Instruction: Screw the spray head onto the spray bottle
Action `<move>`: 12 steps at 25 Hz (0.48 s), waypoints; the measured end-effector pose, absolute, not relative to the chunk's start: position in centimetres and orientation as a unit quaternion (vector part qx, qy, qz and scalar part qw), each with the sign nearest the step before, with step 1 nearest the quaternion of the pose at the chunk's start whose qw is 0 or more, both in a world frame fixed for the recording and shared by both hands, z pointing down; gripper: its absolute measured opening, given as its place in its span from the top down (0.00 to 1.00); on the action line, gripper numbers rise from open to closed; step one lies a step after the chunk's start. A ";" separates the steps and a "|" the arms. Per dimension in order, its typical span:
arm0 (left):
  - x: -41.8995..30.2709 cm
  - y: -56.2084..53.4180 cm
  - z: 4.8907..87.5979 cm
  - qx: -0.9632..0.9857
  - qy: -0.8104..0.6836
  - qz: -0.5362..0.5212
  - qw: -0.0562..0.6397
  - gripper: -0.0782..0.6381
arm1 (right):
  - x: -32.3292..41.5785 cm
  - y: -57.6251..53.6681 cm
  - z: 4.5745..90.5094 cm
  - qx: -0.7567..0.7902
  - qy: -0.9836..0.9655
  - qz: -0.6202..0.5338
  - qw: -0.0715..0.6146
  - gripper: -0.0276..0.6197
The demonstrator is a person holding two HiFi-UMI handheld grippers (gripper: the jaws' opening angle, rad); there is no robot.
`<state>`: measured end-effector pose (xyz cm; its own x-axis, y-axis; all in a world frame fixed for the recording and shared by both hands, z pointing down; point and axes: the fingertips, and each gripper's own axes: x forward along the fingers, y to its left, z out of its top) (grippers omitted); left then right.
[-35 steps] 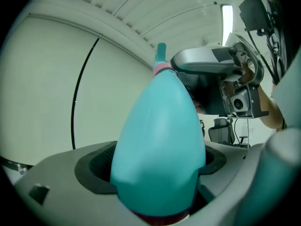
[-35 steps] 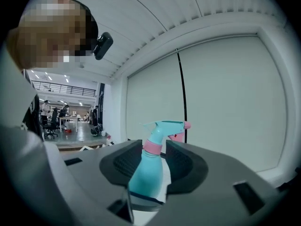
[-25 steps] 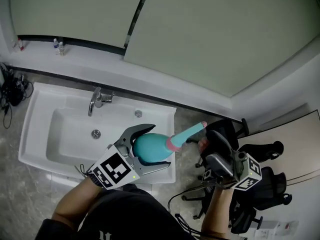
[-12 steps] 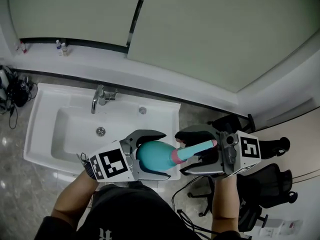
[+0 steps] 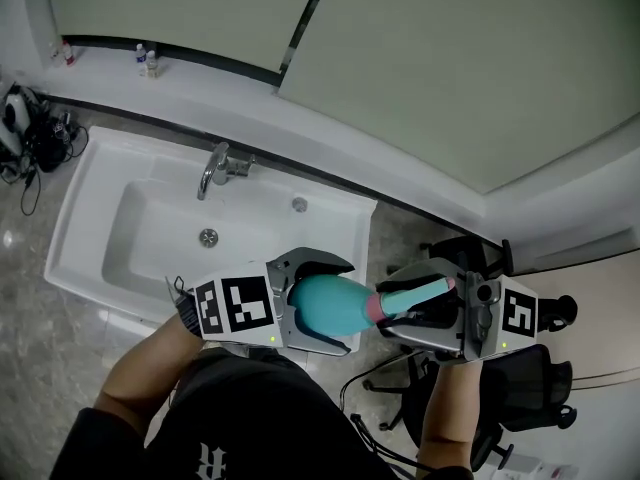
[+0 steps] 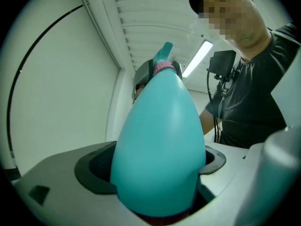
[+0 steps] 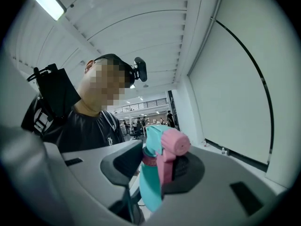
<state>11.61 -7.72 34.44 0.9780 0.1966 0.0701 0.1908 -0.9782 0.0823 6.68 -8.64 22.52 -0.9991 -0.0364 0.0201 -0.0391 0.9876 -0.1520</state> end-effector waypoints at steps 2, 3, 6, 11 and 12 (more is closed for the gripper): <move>11.7 -7.9 34.6 0.994 0.092 0.042 0.041 0.24 | 6.6 -8.8 22.5 0.026 -0.997 0.072 0.012 0.75; 11.7 -8.2 34.7 0.994 0.086 0.045 0.045 0.24 | 6.5 -9.1 22.5 0.040 -0.997 0.063 0.019 0.76; 11.7 -9.2 35.3 0.994 0.058 0.064 0.061 0.24 | 6.5 -10.0 22.7 0.104 -0.992 0.019 0.067 0.76; 11.8 -10.1 35.8 0.995 0.026 0.076 0.051 0.24 | 7.7 -10.4 24.2 0.149 -0.980 0.024 0.128 0.76; 11.8 -10.2 35.7 0.996 0.018 0.074 0.046 0.24 | 7.6 -10.5 24.2 0.153 -0.980 0.034 0.125 0.76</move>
